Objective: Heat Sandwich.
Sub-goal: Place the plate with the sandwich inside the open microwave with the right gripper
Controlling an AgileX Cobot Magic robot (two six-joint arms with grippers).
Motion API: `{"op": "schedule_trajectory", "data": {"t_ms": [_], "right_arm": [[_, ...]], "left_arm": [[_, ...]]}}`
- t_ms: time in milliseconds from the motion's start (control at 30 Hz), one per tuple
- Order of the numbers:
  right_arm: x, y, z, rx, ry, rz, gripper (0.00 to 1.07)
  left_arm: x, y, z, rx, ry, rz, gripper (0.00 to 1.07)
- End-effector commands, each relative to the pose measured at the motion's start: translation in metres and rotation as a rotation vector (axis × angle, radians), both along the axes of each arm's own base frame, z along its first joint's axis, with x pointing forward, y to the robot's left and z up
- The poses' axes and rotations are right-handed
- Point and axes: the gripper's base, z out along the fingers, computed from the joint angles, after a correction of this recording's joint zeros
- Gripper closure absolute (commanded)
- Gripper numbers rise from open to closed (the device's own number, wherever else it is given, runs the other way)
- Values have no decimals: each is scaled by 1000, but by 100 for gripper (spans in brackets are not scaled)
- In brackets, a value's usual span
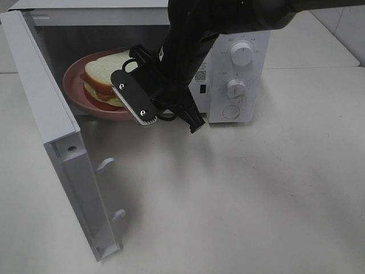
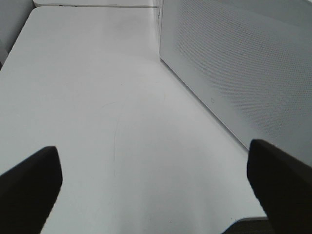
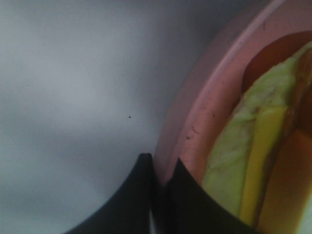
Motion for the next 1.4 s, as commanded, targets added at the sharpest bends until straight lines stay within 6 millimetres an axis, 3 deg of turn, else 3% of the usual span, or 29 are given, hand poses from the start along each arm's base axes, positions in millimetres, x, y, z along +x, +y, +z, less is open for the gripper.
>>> {"op": "schedule_trajectory", "data": {"t_ms": [33, 567, 1400], "right_arm": [[10, 5, 6, 24, -50, -16, 107], [45, 32, 1, 57, -63, -84, 106], [88, 37, -14, 65, -132, -184, 105]], "left_arm": [[-3, 0, 0, -6, -27, -6, 9], [-3, 0, 0, -6, -27, -6, 9], [-3, 0, 0, -6, -27, -6, 9]]}}
